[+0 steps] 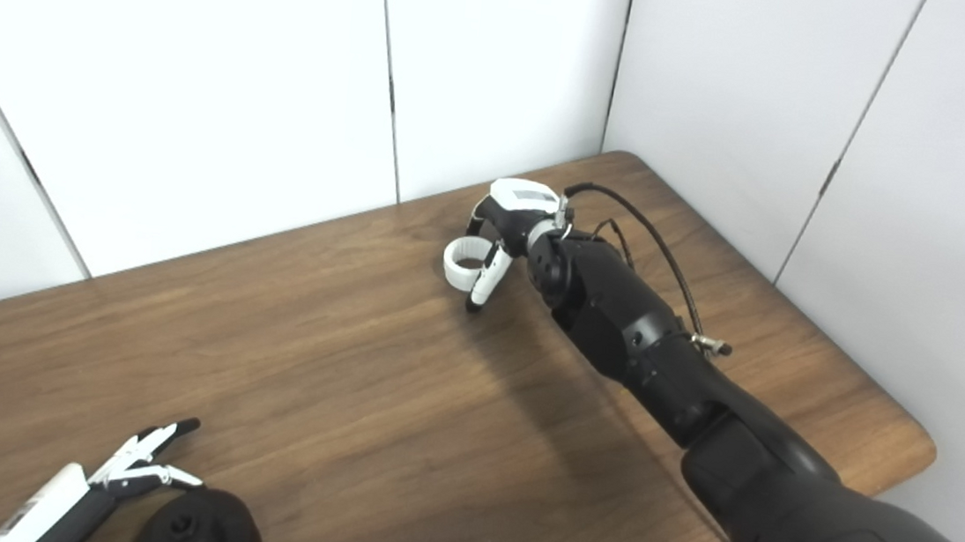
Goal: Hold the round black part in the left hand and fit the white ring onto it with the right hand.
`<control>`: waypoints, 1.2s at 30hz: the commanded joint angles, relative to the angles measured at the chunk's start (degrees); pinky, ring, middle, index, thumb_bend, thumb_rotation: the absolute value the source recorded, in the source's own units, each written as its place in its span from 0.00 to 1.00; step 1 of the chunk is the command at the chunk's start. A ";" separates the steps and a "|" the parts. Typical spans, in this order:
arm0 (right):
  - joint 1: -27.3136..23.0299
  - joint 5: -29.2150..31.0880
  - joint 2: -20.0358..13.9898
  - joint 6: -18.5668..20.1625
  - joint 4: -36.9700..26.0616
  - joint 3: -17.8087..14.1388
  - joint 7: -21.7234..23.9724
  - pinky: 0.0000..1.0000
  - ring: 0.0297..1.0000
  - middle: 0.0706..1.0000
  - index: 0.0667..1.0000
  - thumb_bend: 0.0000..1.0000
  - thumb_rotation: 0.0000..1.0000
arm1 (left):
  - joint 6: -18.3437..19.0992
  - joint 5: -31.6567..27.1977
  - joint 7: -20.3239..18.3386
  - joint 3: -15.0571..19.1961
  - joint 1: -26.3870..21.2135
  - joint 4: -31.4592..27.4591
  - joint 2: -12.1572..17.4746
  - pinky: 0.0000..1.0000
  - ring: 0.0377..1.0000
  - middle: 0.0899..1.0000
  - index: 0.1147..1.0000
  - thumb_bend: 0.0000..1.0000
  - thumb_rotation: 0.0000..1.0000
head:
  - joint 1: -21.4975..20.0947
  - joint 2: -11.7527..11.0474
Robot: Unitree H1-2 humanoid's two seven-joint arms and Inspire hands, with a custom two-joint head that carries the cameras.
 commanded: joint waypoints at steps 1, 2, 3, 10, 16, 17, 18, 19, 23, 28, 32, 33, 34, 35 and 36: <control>-1.35 0.00 -0.21 -1.25 0.16 -0.07 -1.56 0.78 0.83 0.86 0.60 0.74 0.17 | 2.89 1.72 -2.85 -0.31 1.66 0.89 2.29 1.00 1.00 1.00 0.42 0.52 0.07 | -0.04 0.10; -1.34 -0.01 -0.30 -1.32 0.10 -0.02 -1.56 0.78 0.83 0.86 0.59 0.74 0.16 | 3.02 1.67 -2.92 -0.24 1.70 0.78 2.27 1.00 1.00 1.00 0.42 0.52 0.07 | -0.02 0.17; -1.33 -0.03 -0.39 -1.35 0.03 0.02 -1.55 0.78 0.83 0.86 0.59 0.74 0.16 | 2.89 1.63 -2.87 -0.15 1.72 0.83 2.21 1.00 1.00 0.99 0.42 0.52 0.07 | 0.08 0.27; -1.10 0.26 -0.45 -2.52 0.49 -0.14 -3.14 0.76 0.82 0.82 0.45 0.52 0.14 | 2.13 1.87 -2.66 -0.05 1.72 1.42 2.10 1.00 1.00 0.99 0.42 0.52 0.07 | 0.27 0.38; -0.86 -0.35 -0.84 -2.97 -0.28 0.22 -3.41 0.75 0.80 0.81 0.45 0.52 0.14 | 2.18 1.77 -2.83 -0.09 1.64 1.47 2.11 1.00 1.00 0.99 0.42 0.52 0.07 | 0.24 0.36; -0.74 -0.40 -0.99 -3.60 -0.36 0.25 -3.80 0.74 0.79 0.80 0.45 0.52 0.14 | 2.17 1.70 -2.85 -0.08 1.64 1.43 2.09 1.00 1.00 0.99 0.42 0.52 0.07 | 0.39 0.57; -0.63 -0.46 -1.13 -4.22 -0.38 0.27 -4.21 0.74 0.79 0.80 0.45 0.52 0.14 | 2.17 1.69 -2.83 -0.07 1.66 1.39 2.07 1.00 1.00 0.99 0.42 0.52 0.07 | 0.39 0.57; -0.57 -0.61 -1.28 -4.54 -0.44 0.38 -4.35 0.73 0.78 0.79 0.45 0.52 0.14 | 2.30 1.75 -2.85 -0.06 1.68 1.32 2.05 1.00 1.00 0.99 0.42 0.52 0.07 | 0.46 0.66; -0.19 -0.86 -1.88 -6.02 -1.11 0.45 -4.76 0.75 0.80 0.79 0.45 0.52 0.14 | 2.92 2.08 -2.98 -0.14 1.69 0.94 2.00 1.00 1.00 1.00 0.42 0.52 0.07 | 0.85 0.92; 0.62 -0.89 -2.85 -6.93 -3.27 0.27 -4.78 0.78 0.82 0.79 0.45 0.51 0.14 | 2.83 2.41 -2.68 -0.25 1.61 1.05 1.68 1.00 1.00 0.99 0.42 0.52 0.07 | 2.44 1.72; 1.50 -0.85 -4.28 -8.88 -7.03 0.46 -3.40 0.81 0.84 0.80 0.45 0.51 0.14 | 3.41 2.50 -2.85 -0.34 1.65 0.72 1.41 1.00 1.00 1.00 0.42 0.52 0.07 | 3.87 2.43; 1.67 -0.90 -4.50 -9.38 -7.67 0.52 -3.26 0.81 0.84 0.80 0.45 0.51 0.14 | 3.52 2.35 -2.93 -0.34 1.64 0.73 1.34 1.00 1.00 1.00 0.42 0.52 0.07 | 3.87 2.43; 1.92 -0.83 -4.79 -10.02 -8.77 0.58 -2.96 0.81 0.84 0.80 0.45 0.51 0.14 | 3.52 2.11 -2.95 -0.31 1.63 0.82 1.20 1.00 1.00 1.00 0.42 0.52 0.07 | 4.45 2.74; 2.13 -0.73 -4.98 -10.61 -9.73 0.57 -2.73 0.80 0.84 0.81 0.45 0.51 0.14 | 3.59 1.98 -2.99 -0.32 1.61 0.88 1.08 1.00 1.00 0.99 0.42 0.52 0.07 | 4.69 2.88; 2.27 -0.68 -5.09 -11.01 -10.36 0.50 -2.51 0.80 0.84 0.81 0.45 0.51 0.14 | 3.65 1.91 -3.02 -0.32 1.59 0.89 1.00 1.00 1.00 0.99 0.42 0.52 0.07 | 5.10 3.08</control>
